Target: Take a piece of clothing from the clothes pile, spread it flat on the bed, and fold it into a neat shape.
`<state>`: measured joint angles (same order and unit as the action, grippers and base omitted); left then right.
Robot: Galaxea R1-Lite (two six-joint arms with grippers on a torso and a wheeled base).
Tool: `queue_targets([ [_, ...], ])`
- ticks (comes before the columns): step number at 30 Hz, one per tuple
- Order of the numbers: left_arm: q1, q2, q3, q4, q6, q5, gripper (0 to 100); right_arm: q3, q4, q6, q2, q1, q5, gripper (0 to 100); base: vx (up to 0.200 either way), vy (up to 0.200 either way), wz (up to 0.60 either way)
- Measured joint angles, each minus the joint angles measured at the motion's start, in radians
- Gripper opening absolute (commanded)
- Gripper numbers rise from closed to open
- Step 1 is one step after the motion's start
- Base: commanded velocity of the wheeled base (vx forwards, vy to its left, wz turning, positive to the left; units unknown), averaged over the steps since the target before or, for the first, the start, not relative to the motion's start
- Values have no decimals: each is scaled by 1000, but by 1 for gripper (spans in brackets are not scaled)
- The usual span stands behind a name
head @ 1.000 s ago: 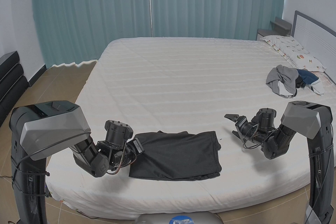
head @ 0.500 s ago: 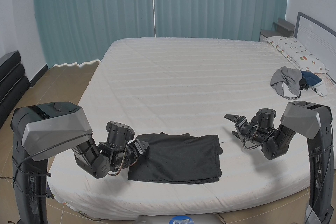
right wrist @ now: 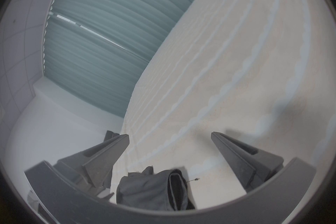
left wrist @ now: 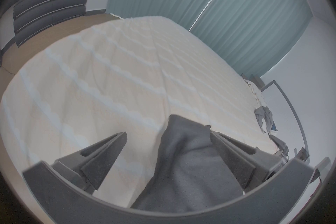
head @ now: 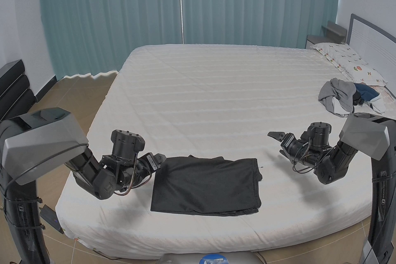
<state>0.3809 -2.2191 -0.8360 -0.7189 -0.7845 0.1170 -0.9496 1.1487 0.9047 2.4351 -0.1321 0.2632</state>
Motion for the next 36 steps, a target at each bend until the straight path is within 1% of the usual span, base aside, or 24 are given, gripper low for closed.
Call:
queue_targets([
  [3,-10,50,11,13,3,5,100,49,-14,-47,-60,0,-37,100,0,0,0],
  [7,-26,139,57,19,3,13,100,162,-10,-108,-159,-2,-111,100,0,0,0],
  [9,-33,182,80,19,5,22,100,217,-1,-136,-213,-1,-131,100,0,0,0],
  [15,-52,353,144,26,14,68,100,383,11,-204,-431,18,-159,100,0,0,0],
  [21,-61,554,219,30,72,130,100,521,-47,-255,-702,32,-170,100,0,0,0],
  [25,-62,686,279,34,116,190,100,583,-139,-289,-897,38,-175,100,0,0,0],
  [27,-61,746,311,41,139,216,100,603,-209,-308,-993,40,-176,100,0,0,0],
  [33,-60,948,402,100,211,274,100,639,-505,-379,-1291,51,-180,100,0,0,0],
  [36,-63,1071,433,181,241,293,100,654,-645,-425,-1434,60,-181,100,0,0,0],
])
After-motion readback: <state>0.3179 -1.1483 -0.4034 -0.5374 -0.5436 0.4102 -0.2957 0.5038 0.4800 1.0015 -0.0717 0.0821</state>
